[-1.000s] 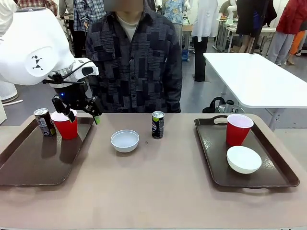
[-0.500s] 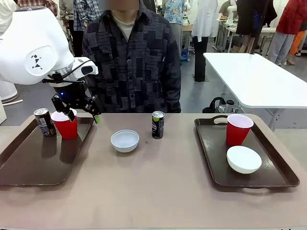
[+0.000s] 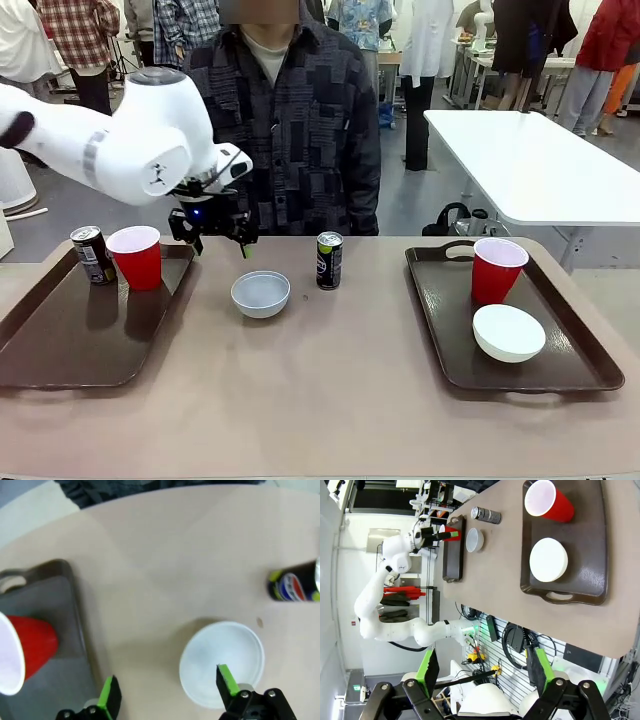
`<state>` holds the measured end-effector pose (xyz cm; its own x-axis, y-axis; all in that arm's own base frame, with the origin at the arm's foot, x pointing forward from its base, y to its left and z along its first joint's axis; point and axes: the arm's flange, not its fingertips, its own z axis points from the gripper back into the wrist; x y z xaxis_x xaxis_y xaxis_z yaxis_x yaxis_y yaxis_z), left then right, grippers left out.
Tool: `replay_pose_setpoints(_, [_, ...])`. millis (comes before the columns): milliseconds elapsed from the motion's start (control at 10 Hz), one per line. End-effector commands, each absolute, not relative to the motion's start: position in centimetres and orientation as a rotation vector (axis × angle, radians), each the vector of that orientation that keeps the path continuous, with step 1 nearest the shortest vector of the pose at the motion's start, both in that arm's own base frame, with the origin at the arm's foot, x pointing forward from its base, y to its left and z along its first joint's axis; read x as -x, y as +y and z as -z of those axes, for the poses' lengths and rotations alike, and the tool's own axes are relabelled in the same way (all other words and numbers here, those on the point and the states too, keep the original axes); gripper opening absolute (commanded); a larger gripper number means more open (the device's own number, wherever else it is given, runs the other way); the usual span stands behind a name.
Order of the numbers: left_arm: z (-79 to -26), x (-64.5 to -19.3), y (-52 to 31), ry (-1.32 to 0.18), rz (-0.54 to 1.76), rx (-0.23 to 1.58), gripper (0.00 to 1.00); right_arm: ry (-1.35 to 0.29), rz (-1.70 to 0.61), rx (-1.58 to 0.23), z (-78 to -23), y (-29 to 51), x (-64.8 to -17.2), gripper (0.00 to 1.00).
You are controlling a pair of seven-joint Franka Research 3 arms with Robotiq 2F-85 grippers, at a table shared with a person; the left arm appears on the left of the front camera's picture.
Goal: Prepare tableware on both trays.
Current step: Pick up a Picnic Bowl from the table and place it on a Handle tray.
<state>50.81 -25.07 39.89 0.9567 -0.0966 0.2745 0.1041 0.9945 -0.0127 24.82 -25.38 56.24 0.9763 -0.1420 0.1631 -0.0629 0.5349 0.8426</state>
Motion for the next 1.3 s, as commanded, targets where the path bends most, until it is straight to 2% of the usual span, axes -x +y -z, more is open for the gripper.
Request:
replay_pose_setpoints(0, [-37.8,-52.2,-26.5,-0.263,0.038,-0.027,1.00,-0.230,0.038,-1.017,-56.3,-25.4,-24.7,0.97])
replay_pose_setpoints(300, [-34.7,-52.0,-26.3,-0.181,0.067,-0.012,1.00,-0.230,0.038,-1.017,-56.3,-25.4,-24.7,0.97])
replay_pose_setpoints(400, [-34.5,-51.6,-26.3,-0.141,0.079,0.006,0.94,-0.230,0.038,-1.017,-56.3,-25.4,-24.7,0.97])
replay_pose_setpoints(500, [-34.6,-50.9,-26.4,-0.139,0.099,0.025,0.68,-0.230,0.038,-1.017,-56.3,-25.4,-24.7,0.97])
replay_pose_setpoints(600, [-34.9,-50.8,-26.5,-0.136,0.106,0.028,0.51,-0.230,0.038,-1.017,-56.3,-25.4,-24.7,0.97])
replay_pose_setpoints(700, [-35.0,-50.5,-26.5,-0.128,0.104,0.025,0.10,-0.230,0.038,-1.017,-56.3,-25.4,-24.7,0.97])
replay_pose_setpoints(800, [-34.9,-50.5,-26.4,-0.120,0.104,0.024,0.00,-0.230,0.038,-1.017,-56.3,-25.4,-24.7,0.97])
replay_pose_setpoints(1000, [-35.0,-50.5,-26.4,-0.110,0.103,0.024,0.00,-0.230,0.038,-1.017,-56.3,-25.4,-24.7,0.97])
replay_pose_setpoints(1100, [-35.1,-50.4,-26.4,-0.104,0.102,0.020,0.10,-0.230,0.038,-1.017,-56.3,-25.4,-24.7,0.97])
replay_pose_setpoints(1200, [-35.2,-50.4,-26.3,-0.100,0.099,0.015,0.01,-0.230,0.038,-1.017,-56.3,-25.4,-24.7,0.97])
